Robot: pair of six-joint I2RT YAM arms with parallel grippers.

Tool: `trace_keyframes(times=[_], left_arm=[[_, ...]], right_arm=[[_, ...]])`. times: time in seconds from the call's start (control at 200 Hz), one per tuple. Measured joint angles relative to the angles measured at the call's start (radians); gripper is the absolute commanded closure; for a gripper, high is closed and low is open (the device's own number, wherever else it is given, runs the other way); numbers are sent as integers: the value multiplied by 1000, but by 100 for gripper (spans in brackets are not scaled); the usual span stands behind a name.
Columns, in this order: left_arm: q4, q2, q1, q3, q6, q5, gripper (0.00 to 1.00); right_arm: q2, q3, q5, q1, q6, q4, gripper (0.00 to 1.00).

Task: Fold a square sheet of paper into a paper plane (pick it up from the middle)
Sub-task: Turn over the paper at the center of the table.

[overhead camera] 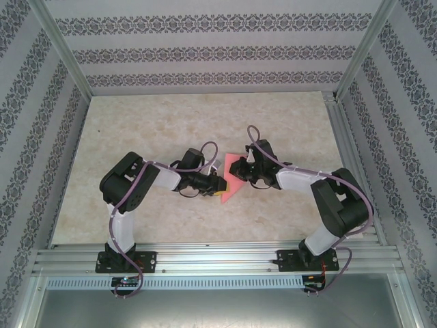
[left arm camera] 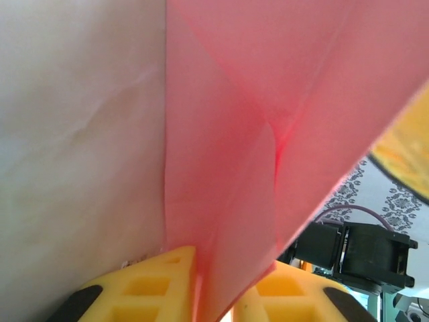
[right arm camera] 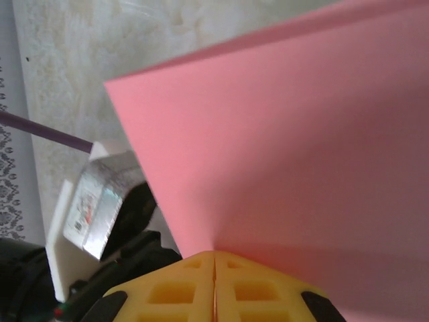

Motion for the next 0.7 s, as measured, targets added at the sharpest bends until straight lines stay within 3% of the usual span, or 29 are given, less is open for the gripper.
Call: trace_keyframes(times=[0.215,0.335,0.55,0.604,0.699], left_arm=[[-8,-6,21,-3,4,-1,76],[-26,-17,25,-3,16,-4,67],[-97,-60,37,-2,58,-40,59],[-129,-77,43,-2,70,-61,52],[-194,-113,52,0,106,-99,52]], right_arm=[[122,102,-17,1,2,44,93],[164,104,-17,1,2,54,93],[223,103,-29,1,18,103,91],[239,103,-37,1,29,121,91],[249,103,-41,1,32,124,91]])
